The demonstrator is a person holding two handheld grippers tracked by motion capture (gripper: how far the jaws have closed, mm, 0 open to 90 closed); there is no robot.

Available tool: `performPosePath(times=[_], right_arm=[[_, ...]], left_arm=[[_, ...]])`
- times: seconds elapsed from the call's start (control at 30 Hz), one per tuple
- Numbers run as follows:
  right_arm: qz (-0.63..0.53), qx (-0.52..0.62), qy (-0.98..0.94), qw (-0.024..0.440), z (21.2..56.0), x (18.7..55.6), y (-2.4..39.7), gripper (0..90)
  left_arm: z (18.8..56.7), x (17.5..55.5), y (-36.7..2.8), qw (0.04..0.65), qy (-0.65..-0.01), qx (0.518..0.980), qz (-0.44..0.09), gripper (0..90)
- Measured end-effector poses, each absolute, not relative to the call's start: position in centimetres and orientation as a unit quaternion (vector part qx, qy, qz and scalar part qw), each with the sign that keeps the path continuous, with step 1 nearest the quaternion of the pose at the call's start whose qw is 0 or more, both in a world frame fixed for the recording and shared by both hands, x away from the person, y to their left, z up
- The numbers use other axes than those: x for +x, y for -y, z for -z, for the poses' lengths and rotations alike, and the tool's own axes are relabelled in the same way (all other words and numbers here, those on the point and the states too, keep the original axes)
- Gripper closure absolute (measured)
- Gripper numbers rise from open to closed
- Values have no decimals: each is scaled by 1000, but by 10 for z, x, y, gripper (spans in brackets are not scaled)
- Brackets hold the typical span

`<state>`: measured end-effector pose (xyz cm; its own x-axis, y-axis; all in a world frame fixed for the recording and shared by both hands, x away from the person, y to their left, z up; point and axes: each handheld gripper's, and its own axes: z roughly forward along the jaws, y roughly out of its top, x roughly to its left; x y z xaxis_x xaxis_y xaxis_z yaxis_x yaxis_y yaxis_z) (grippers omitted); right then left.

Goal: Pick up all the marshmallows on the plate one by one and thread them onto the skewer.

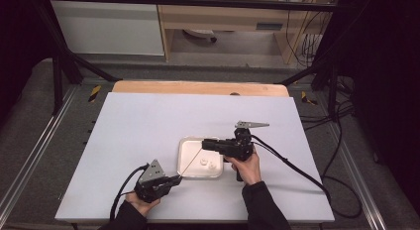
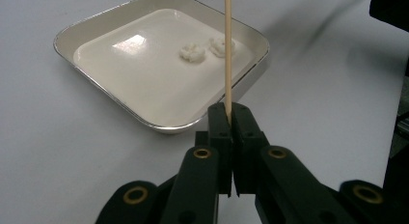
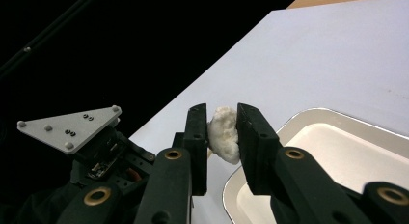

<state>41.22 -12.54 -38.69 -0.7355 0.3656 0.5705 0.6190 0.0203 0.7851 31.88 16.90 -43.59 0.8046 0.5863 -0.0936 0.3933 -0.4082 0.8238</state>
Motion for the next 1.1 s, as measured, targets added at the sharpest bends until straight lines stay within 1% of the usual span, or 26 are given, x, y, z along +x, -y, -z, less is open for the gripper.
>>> performPosePath(times=[0.4, 0.63, 0.97, 1.03, 1.07, 1.1], right_arm=[[602, -343, 714, 100, 394, 407, 120, 778], [595, -339, 723, 88, 398, 403, 117, 787], [592, -333, 729, 88, 404, 397, 113, 794], [590, -332, 730, 89, 405, 396, 112, 795], [584, -330, 735, 98, 406, 396, 111, 795], [555, -320, 758, 123, 416, 394, 100, 789]], left_arm=[[437, 319, -167, 447, -294, 839, -102, 884], [437, 319, -166, 441, -294, 842, -98, 885], [439, 318, -162, 432, -291, 848, -97, 886], [438, 318, -162, 441, -291, 843, -96, 886], [435, 318, -163, 463, -291, 832, -90, 886], [431, 319, -163, 472, -297, 825, -95, 885]])
